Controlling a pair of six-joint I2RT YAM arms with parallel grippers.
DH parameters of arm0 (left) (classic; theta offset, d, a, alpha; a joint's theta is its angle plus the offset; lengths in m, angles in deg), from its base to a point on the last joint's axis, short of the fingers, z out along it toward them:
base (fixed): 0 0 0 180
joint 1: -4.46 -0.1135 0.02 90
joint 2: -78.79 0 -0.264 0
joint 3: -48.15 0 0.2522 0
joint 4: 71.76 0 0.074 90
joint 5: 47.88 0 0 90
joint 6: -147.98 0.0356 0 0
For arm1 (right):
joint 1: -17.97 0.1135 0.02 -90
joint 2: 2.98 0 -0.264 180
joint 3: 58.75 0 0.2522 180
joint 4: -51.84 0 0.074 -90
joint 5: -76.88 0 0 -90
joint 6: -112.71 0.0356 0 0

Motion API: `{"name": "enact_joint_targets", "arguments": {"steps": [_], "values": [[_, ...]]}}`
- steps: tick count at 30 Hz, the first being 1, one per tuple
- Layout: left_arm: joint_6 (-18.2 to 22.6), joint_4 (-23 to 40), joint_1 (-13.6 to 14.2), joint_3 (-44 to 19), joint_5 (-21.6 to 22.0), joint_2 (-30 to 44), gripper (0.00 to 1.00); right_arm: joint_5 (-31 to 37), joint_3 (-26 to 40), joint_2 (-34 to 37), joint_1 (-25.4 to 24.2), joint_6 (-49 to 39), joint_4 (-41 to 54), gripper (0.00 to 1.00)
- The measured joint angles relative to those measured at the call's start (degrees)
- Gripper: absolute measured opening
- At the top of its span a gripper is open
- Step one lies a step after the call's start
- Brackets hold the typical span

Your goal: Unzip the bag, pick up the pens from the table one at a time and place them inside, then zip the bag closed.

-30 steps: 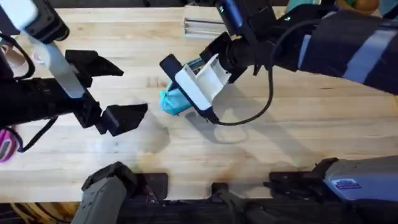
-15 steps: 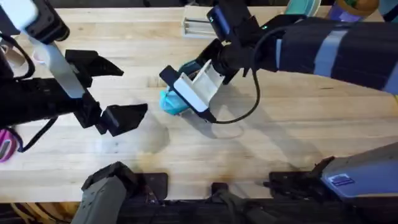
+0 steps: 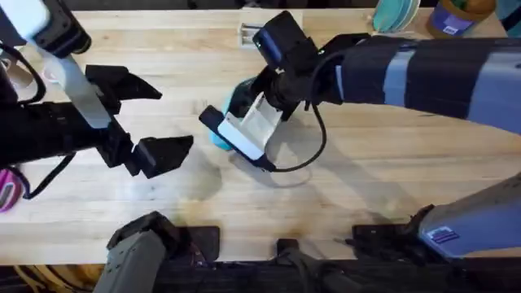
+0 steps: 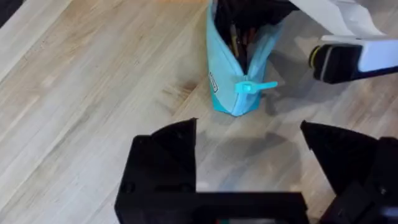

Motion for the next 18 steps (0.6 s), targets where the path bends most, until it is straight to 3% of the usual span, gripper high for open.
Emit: {"name": "enact_joint_targets", "arguments": {"steps": [6, 18], "values": [[0.0, 0.0, 0.0, 0.0, 0.0, 0.0, 0.993, -0.9, 1.3, -0.1, 0.2, -0.1, -1.6, 0.958], [0.0, 0.0, 0.0, 0.0, 0.0, 0.0, 0.994, -1.0, 1.5, -0.1, 0.3, -0.1, -1.4, 0.998]]}}
